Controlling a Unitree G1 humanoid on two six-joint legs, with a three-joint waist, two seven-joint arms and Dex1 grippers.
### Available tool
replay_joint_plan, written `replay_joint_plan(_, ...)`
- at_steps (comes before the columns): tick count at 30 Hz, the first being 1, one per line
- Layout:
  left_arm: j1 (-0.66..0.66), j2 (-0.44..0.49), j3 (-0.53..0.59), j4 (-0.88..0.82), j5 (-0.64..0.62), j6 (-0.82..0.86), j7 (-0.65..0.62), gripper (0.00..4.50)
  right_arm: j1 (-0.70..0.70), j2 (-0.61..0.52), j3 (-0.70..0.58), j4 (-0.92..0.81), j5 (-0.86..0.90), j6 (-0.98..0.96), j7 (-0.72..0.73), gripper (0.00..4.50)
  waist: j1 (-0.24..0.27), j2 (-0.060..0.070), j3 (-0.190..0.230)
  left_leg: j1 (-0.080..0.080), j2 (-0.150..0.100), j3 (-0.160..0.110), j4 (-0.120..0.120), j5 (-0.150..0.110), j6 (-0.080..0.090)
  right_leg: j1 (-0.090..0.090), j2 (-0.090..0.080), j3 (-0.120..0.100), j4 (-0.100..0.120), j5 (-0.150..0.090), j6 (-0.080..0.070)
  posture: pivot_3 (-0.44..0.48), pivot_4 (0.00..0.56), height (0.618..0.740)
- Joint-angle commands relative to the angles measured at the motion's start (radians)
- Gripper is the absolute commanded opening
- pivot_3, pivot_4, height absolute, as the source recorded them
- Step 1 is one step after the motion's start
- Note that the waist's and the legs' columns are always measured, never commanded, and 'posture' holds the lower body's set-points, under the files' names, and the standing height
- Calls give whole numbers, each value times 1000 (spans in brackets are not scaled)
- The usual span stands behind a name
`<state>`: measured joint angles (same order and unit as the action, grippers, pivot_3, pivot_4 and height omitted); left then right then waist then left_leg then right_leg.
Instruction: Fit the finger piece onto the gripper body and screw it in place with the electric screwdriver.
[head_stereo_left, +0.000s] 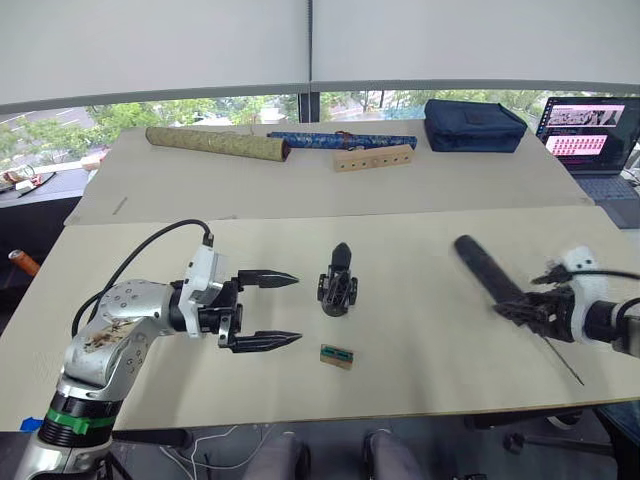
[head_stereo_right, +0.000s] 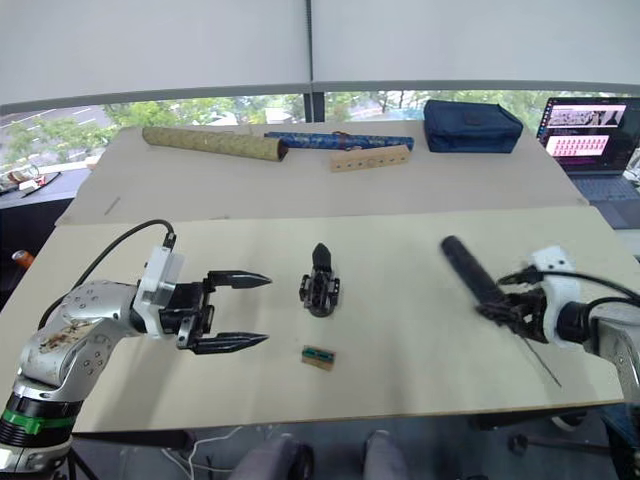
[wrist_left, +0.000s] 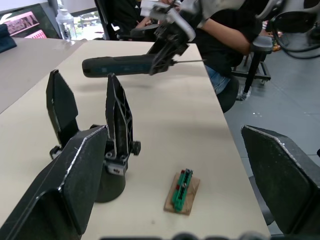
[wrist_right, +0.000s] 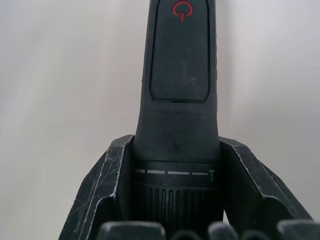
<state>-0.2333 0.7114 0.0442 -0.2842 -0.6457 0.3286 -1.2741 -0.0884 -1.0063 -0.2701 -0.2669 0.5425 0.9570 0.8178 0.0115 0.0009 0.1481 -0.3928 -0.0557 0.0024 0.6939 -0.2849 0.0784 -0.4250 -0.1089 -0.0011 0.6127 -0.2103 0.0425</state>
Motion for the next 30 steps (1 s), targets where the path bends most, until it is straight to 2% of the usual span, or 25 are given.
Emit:
replay_joint_plan(1,19,8,26,1,12,-45,-15,4500,49,13,1,-191,11,-4,-29,1973,2,0,0,0,0,0,0,0,0,0,-1,0,0,0,0,0,150,740)
replay_joint_plan(7,89,12,9,43,75,-137,-49,4500,102,54,126,-234,-75,-116,-48,1973,8,-1,1,0,-3,0,1,0,0,1,-1,-3,0,0,0,0,150,740)
replay_joint_plan(15,135,23,23,90,101,-179,-64,4500,98,55,179,-168,-123,-188,-3,1973,3,-1,1,0,-2,0,1,0,0,1,0,-4,0,0,0,0,150,740)
replay_joint_plan(17,132,19,18,91,105,-180,-60,4500,90,48,190,-158,-129,-189,16,3030,2,-1,1,1,-2,-1,1,0,0,1,-1,-4,0,0,0,0,150,740)
replay_joint_plan(21,127,10,9,86,109,-175,-50,4500,54,22,191,-159,-131,-159,34,4421,1,-1,1,1,-2,-1,1,0,0,1,-1,-4,0,0,0,0,150,740)
replay_joint_plan(27,129,-1,-8,80,113,-175,-43,4500,-11,-145,189,-222,-94,-21,111,4469,2,-1,1,0,-2,-1,1,0,0,1,-3,-5,0,0,0,0,150,740)
replay_joint_plan(30,121,-17,-23,79,118,-177,-37,4500,-130,-268,234,-251,-23,170,167,4469,0,-1,1,0,-1,-2,1,0,0,1,-4,-5,-1,0,0,0,150,740)
